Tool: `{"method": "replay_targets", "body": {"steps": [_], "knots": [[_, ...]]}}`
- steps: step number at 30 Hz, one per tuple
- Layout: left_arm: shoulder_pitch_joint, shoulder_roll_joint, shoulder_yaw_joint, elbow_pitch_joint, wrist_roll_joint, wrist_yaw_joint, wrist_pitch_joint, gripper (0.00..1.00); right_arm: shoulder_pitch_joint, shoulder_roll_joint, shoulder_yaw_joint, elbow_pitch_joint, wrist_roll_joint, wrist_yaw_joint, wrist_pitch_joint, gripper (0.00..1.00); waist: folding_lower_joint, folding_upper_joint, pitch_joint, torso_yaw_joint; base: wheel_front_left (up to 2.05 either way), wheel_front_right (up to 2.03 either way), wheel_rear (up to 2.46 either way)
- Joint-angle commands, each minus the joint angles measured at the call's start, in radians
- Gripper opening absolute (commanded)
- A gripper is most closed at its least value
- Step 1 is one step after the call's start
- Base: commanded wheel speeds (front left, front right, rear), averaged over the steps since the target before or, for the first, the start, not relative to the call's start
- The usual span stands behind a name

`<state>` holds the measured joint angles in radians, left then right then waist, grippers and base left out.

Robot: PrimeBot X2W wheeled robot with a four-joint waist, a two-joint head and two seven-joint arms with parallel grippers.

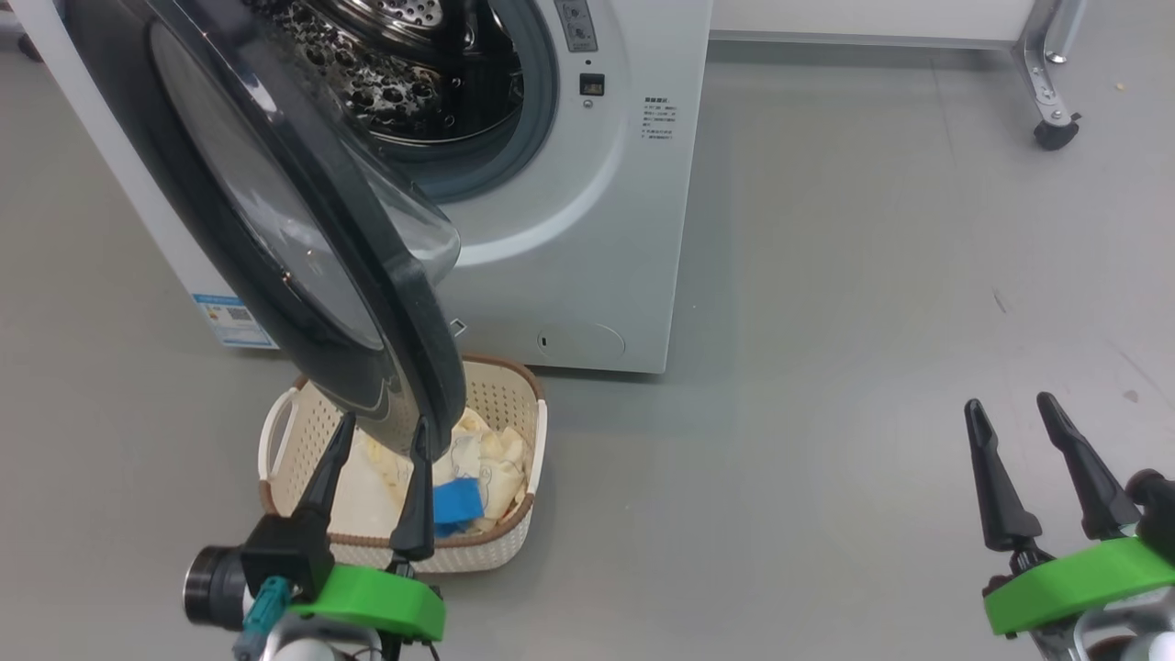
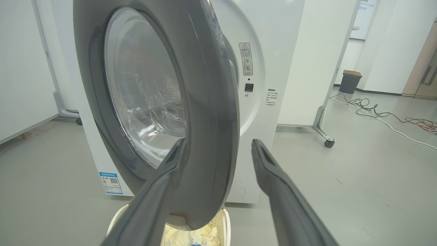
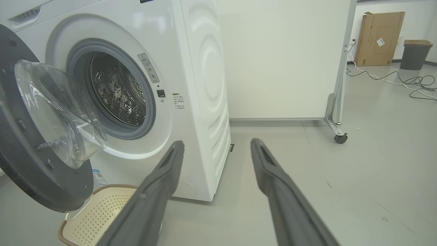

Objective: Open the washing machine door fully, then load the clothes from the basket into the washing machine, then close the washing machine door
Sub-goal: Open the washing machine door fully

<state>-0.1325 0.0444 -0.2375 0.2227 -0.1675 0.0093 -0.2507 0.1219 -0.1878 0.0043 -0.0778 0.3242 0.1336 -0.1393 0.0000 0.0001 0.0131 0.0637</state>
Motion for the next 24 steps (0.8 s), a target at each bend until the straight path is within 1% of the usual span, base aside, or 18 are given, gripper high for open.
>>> {"method": "replay_targets", "body": {"steps": [1, 18, 19, 20, 24], "knots": [[-0.027, 0.006, 0.031, -0.033, 0.005, 0.000, -0.011, 1.00, -0.019, -0.031, 0.015, -0.033, -0.012, -0.003, -0.007, 1.00, 0.0000, -0.0001, 0.000, 0.000, 0.00, 0.00, 0.00], [-0.028, 0.006, 0.037, -0.031, 0.003, -0.003, -0.011, 1.00, -0.024, -0.026, 0.019, -0.025, -0.019, -0.003, -0.012, 1.00, 0.0000, -0.0001, 0.003, -0.004, 0.00, 0.00, 0.00], [-0.029, 0.006, 0.039, -0.036, -0.001, -0.004, -0.011, 0.25, -0.025, -0.027, 0.020, -0.024, -0.020, -0.003, -0.013, 1.00, 0.0000, -0.0001, 0.004, -0.004, 0.00, 0.00, 0.00], [-0.030, 0.006, 0.040, -0.044, -0.008, -0.006, -0.011, 0.00, -0.026, -0.029, 0.022, -0.024, -0.022, -0.003, -0.014, 1.00, 0.0000, -0.0001, 0.005, -0.004, 0.00, 0.00, 0.00], [-0.027, 0.006, 0.042, -0.056, -0.021, -0.012, -0.011, 0.00, -0.028, -0.030, 0.025, -0.024, -0.024, -0.003, -0.020, 1.00, 0.0000, -0.0001, 0.007, -0.005, 0.00, 0.00, 0.00]]}}
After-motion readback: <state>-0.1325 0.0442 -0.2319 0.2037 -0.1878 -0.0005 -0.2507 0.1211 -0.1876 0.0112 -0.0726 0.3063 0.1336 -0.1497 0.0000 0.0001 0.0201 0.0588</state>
